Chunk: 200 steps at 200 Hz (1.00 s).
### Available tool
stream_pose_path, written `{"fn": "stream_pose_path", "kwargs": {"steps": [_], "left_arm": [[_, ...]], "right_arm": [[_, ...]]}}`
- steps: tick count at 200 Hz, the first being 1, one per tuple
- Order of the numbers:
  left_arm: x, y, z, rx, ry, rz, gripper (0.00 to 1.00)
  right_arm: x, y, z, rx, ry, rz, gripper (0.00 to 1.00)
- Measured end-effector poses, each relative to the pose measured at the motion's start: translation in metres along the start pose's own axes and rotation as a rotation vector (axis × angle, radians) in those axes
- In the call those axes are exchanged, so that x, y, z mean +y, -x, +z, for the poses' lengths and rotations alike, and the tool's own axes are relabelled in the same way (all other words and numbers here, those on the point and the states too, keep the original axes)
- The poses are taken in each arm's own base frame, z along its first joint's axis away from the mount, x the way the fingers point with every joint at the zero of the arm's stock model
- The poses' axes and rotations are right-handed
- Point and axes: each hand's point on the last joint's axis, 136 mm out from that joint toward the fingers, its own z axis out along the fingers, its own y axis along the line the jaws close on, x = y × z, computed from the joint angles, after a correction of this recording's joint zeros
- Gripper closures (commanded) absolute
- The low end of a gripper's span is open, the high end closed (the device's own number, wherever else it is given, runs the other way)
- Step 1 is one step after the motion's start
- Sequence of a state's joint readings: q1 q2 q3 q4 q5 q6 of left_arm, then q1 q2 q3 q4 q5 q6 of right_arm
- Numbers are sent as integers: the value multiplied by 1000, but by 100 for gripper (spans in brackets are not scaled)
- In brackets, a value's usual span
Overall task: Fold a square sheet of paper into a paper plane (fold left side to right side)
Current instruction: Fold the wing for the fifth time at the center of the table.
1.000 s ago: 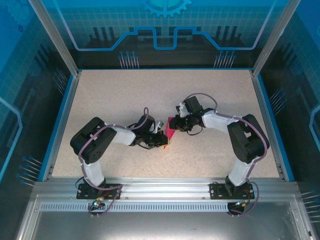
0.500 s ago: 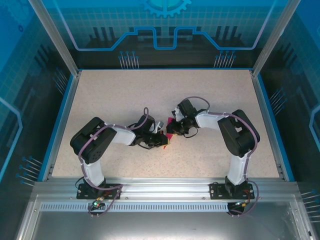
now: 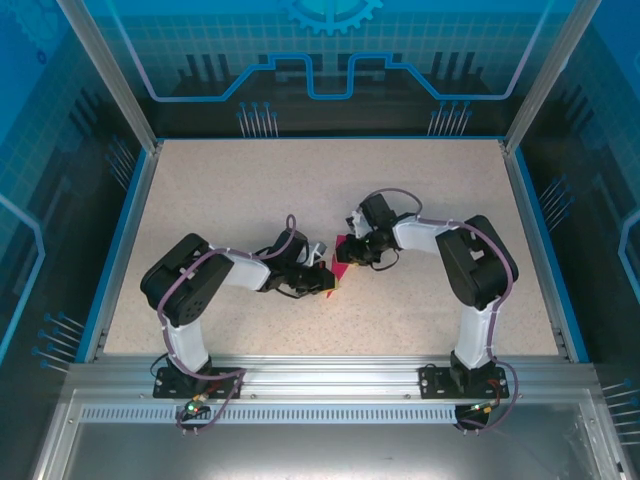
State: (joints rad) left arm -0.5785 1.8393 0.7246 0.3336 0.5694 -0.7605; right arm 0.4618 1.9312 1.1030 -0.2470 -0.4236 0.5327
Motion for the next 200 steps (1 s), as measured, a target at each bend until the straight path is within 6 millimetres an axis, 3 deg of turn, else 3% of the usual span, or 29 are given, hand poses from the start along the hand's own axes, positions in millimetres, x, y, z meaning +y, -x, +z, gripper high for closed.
{"fn": "stream_pose_path", "kwargs": {"steps": [138, 200], "left_arm": [[0, 0, 0, -6, -13, 8, 99], [0, -1, -1, -9, -15, 11, 98]], "right_arm": [[-38, 48, -18, -34, 11, 55, 73], [-40, 50, -19, -7, 45, 80, 73]]}}
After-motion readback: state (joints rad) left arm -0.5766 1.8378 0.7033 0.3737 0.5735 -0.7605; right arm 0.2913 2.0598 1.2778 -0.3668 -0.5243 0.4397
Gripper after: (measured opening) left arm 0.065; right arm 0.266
